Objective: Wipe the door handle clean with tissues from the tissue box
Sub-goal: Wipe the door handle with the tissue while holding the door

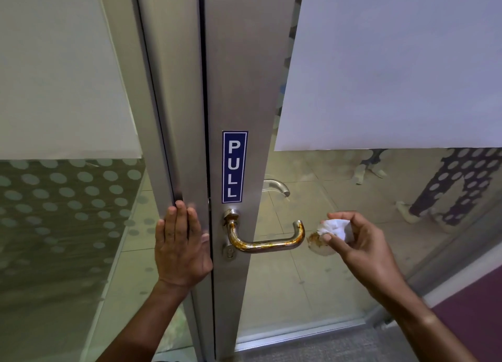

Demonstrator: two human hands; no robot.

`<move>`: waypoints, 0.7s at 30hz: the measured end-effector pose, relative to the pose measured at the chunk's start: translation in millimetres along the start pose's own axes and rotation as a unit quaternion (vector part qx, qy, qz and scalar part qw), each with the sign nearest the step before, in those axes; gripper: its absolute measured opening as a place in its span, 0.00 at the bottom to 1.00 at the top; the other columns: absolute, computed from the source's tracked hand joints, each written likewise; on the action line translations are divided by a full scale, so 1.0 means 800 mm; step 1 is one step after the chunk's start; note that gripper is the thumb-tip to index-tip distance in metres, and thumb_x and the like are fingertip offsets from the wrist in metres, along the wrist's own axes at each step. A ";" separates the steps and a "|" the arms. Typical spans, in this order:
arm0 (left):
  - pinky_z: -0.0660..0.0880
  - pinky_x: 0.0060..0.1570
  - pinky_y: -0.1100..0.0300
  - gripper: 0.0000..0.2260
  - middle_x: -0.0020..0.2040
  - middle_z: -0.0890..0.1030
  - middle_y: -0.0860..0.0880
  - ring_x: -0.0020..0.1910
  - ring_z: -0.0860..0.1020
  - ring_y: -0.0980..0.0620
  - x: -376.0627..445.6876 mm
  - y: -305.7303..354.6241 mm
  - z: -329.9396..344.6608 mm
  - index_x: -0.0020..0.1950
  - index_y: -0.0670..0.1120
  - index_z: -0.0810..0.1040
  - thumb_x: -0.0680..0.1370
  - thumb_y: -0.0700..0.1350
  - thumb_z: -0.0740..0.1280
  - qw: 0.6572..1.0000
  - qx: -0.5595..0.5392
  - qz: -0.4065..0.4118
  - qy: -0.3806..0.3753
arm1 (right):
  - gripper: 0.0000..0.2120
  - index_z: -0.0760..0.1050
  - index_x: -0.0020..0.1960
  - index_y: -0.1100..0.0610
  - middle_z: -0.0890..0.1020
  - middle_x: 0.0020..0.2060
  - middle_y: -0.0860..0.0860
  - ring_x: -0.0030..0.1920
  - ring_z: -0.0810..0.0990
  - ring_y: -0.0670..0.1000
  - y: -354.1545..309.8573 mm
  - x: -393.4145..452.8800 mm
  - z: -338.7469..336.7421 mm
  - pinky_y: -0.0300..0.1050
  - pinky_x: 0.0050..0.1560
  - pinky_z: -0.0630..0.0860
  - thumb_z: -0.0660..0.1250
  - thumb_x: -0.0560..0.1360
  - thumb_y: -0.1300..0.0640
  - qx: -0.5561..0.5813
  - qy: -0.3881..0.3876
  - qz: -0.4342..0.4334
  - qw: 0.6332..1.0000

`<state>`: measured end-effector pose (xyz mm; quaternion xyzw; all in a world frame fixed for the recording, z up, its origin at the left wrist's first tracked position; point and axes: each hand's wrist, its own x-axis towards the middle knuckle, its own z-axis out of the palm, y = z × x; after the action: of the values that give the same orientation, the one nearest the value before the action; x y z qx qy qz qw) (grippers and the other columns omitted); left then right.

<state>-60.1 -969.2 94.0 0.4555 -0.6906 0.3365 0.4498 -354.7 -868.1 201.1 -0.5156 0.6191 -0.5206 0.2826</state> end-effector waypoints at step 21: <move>0.39 0.78 0.51 0.31 0.81 0.40 0.44 0.80 0.41 0.47 -0.001 -0.002 0.001 0.80 0.42 0.40 0.82 0.49 0.49 1.000 -0.004 -0.004 -0.008 | 0.11 0.82 0.56 0.53 0.76 0.37 0.50 0.36 0.76 0.46 -0.023 0.008 0.049 0.33 0.37 0.69 0.65 0.77 0.60 -0.294 -0.044 -0.177 0.938</move>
<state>-59.1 -970.3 93.2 0.4589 -0.6941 0.3282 0.4471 -315.4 -886.7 208.0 -0.6993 0.6302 -0.3339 0.0486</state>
